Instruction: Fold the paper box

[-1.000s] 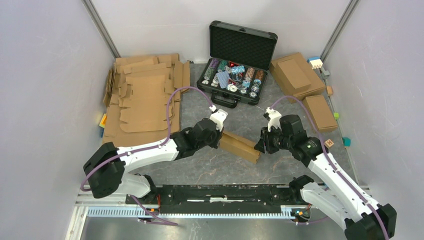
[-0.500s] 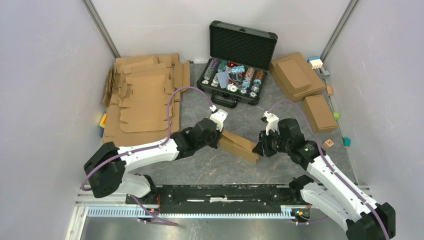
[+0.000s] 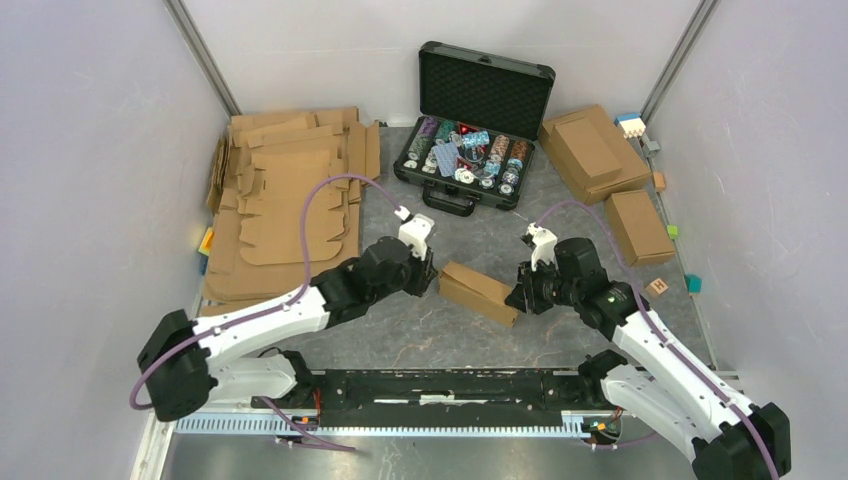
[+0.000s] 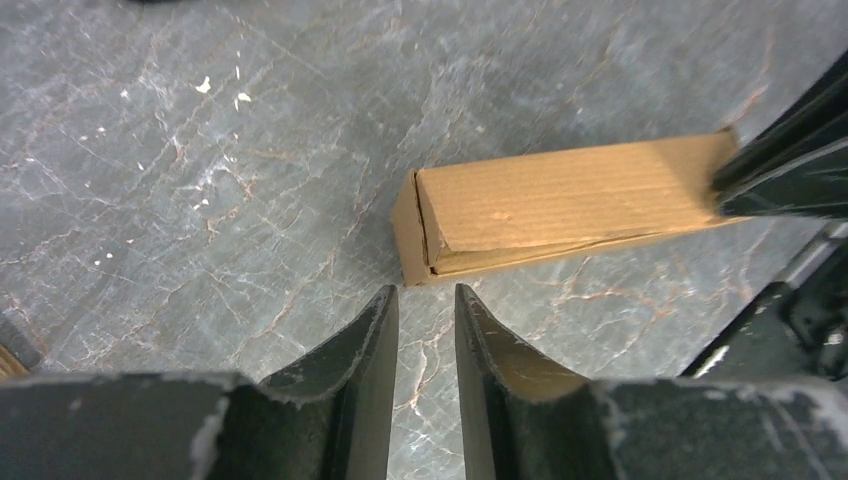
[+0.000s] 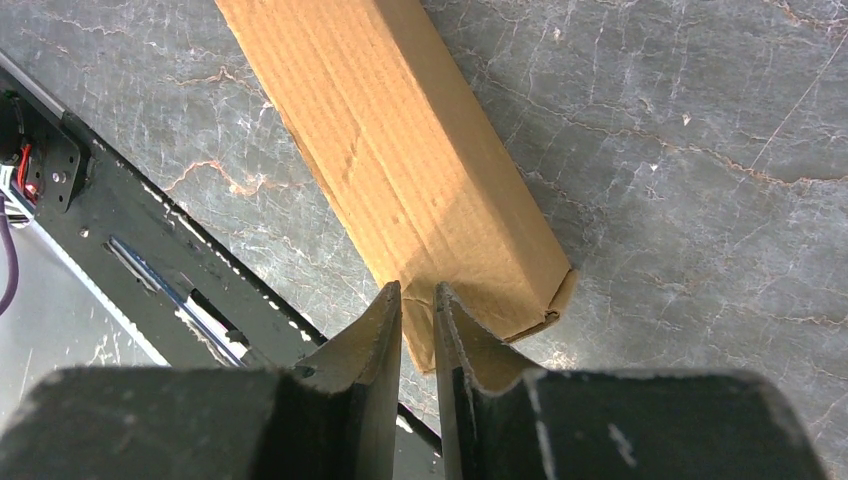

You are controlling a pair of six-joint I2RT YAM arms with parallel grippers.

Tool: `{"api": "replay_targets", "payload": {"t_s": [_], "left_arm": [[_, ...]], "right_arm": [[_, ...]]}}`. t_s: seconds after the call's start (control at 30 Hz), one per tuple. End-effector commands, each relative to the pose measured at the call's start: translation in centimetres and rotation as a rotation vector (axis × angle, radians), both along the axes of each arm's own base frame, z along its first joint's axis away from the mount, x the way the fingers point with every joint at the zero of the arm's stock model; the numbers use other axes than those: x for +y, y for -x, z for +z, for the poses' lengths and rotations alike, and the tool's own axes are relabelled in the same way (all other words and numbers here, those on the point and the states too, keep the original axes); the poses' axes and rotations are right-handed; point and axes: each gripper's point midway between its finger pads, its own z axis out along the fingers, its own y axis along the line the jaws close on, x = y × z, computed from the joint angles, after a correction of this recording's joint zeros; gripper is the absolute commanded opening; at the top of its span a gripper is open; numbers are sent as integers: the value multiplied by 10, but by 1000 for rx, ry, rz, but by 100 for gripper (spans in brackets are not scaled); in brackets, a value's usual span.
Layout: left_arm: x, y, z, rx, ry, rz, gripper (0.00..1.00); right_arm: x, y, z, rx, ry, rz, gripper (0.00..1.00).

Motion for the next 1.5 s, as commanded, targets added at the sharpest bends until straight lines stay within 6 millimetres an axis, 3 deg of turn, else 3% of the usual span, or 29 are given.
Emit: {"api": "replay_targets", "payload": {"t_s": [0.0,0.13,0.33,0.5,0.83,1.03,1.37,1.43,1.47], "left_arm": [[3,2,34,19,131,37,33],[-9,-5,56,61,199,-14,26],[-34,-17,47,125,184,-89,2],[-41,-21,14,187,143,-114,2],[-15,-10,-59,289,16,-66,2],[-11,-9,-62,268,13,-69,2],[-10,-10,-59,251,14,-70,2],[-10,-10,-58,247,18,-71,2],[-10,-10,-58,247,18,-71,2]], "right_arm": [[-14,7,-25,53,79,-31,23],[-13,6,-24,50,74,-29,23],[-13,6,-21,41,71,-31,23],[-15,5,-20,37,75,-44,23],[-14,3,-20,33,75,-47,22],[-11,-3,-5,4,55,-52,24],[-4,-19,63,-122,2,-51,31],[-6,-18,66,-128,7,-54,27],[-8,-18,64,-126,16,-59,13]]}}
